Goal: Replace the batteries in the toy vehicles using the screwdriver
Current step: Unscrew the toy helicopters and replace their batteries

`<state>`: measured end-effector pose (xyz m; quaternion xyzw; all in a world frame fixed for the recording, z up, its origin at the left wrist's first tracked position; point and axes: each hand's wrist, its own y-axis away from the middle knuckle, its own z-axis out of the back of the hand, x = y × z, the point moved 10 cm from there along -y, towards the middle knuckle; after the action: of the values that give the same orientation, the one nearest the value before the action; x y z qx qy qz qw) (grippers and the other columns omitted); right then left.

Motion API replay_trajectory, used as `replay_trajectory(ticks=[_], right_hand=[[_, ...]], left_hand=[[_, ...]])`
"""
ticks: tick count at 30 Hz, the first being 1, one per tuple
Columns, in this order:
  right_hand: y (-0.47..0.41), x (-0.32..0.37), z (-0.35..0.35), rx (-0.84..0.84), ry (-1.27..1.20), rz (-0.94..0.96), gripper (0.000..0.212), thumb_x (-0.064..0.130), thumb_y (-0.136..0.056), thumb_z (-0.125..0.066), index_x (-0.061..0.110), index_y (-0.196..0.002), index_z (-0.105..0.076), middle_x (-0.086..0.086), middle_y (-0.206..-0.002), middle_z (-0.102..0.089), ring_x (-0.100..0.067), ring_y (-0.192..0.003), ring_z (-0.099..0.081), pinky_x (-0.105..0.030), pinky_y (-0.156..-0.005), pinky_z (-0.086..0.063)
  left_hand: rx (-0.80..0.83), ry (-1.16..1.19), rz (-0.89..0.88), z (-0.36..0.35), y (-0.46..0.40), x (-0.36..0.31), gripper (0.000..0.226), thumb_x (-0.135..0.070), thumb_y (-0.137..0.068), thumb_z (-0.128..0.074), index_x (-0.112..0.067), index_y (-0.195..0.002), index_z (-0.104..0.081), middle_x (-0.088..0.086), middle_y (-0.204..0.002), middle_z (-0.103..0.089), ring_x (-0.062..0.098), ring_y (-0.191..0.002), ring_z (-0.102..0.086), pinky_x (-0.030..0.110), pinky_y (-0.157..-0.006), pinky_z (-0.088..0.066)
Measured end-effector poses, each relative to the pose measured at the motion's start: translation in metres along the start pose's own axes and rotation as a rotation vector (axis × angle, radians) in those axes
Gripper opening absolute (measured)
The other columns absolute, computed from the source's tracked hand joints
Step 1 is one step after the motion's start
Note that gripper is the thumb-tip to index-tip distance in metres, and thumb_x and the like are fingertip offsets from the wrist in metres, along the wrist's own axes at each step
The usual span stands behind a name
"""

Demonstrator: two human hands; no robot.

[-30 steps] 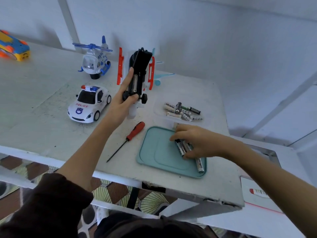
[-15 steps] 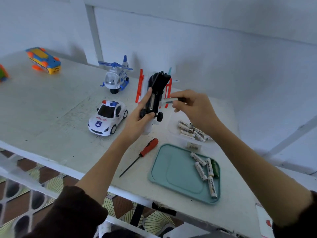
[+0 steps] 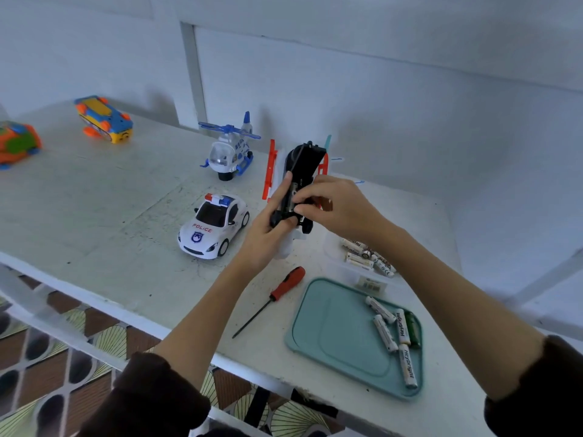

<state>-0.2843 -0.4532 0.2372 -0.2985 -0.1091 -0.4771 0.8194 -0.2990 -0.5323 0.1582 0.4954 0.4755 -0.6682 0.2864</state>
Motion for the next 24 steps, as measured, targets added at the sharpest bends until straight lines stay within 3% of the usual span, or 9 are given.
replay_trajectory(ticks=[8,12,18,21,24], right_hand=[[0.001,-0.007,-0.008,0.056,0.025,-0.027,0.019,0.004,-0.085,-0.060,0.006,-0.102,-0.068,-0.011,-0.081,-0.064,-0.018,-0.069,-0.054,-0.014,-0.066,-0.039],[0.001,-0.009,-0.007,0.039,0.037,-0.028,0.018,0.012,-0.086,-0.061,0.011,-0.102,-0.069,-0.004,-0.083,-0.065,-0.009,-0.065,-0.052,-0.027,-0.069,-0.047],[0.000,-0.017,-0.007,0.023,0.119,-0.070,0.023,0.018,-0.087,-0.060,0.028,-0.106,-0.068,0.010,-0.083,-0.060,-0.001,-0.066,-0.047,-0.020,-0.061,-0.038],[0.001,-0.020,-0.003,-0.004,0.192,-0.092,0.026,0.019,-0.088,-0.057,0.035,-0.107,-0.067,0.010,-0.090,-0.065,0.000,-0.066,-0.045,-0.017,-0.055,-0.033],[0.002,-0.017,-0.002,0.005,0.233,-0.112,0.028,0.019,-0.088,-0.056,0.037,-0.107,-0.067,0.010,-0.091,-0.065,-0.005,-0.073,-0.050,-0.019,-0.058,-0.036]], left_hand=[[0.025,-0.035,0.027,-0.003,0.000,0.004,0.064,-0.011,-0.089,-0.044,-0.040,-0.142,-0.023,-0.032,-0.138,-0.036,-0.007,-0.132,-0.037,0.021,-0.111,-0.031],[0.018,-0.025,0.016,-0.003,0.000,0.002,0.063,-0.011,-0.089,-0.043,-0.041,-0.141,-0.023,-0.029,-0.143,-0.032,-0.004,-0.136,-0.032,0.028,-0.115,-0.028],[0.007,-0.015,-0.002,-0.001,0.002,0.001,0.064,-0.008,-0.090,-0.042,-0.038,-0.141,-0.019,-0.029,-0.143,-0.030,-0.005,-0.136,-0.031,0.029,-0.116,-0.026],[-0.003,-0.013,0.010,0.000,0.001,0.002,0.064,-0.008,-0.090,-0.043,-0.042,-0.140,-0.023,-0.027,-0.144,-0.031,-0.003,-0.137,-0.030,0.034,-0.117,-0.026],[-0.002,-0.015,0.019,0.000,0.000,0.002,0.064,-0.008,-0.090,-0.043,-0.042,-0.140,-0.023,-0.026,-0.144,-0.033,0.000,-0.138,-0.031,0.035,-0.117,-0.027]])
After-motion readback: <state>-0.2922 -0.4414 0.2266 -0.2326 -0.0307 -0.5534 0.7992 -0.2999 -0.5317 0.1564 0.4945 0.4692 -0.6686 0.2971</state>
